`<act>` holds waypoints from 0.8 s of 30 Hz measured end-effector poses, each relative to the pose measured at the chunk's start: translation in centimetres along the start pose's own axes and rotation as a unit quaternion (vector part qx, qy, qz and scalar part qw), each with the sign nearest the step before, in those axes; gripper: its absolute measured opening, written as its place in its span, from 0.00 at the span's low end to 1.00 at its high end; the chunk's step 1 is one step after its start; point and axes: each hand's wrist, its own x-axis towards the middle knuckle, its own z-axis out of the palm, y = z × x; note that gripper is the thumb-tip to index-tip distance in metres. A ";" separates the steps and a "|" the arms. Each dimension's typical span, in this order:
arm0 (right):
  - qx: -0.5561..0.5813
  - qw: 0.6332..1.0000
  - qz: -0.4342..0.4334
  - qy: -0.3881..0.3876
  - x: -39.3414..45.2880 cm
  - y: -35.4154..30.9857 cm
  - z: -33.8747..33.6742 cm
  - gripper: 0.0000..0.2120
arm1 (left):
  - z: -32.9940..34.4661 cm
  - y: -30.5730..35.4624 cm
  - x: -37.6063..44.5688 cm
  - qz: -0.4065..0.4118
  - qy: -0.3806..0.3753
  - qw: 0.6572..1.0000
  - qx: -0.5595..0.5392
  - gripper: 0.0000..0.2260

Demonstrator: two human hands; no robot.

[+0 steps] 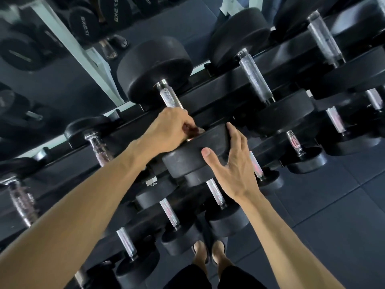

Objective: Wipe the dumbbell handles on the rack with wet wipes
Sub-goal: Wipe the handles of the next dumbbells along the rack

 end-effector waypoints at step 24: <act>-0.136 0.923 -0.350 0.088 -2.0 -6.6 5.9 0.16 | -1.8 -0.9 -13.5 -0.179 0.223 0.892 -0.349 0.06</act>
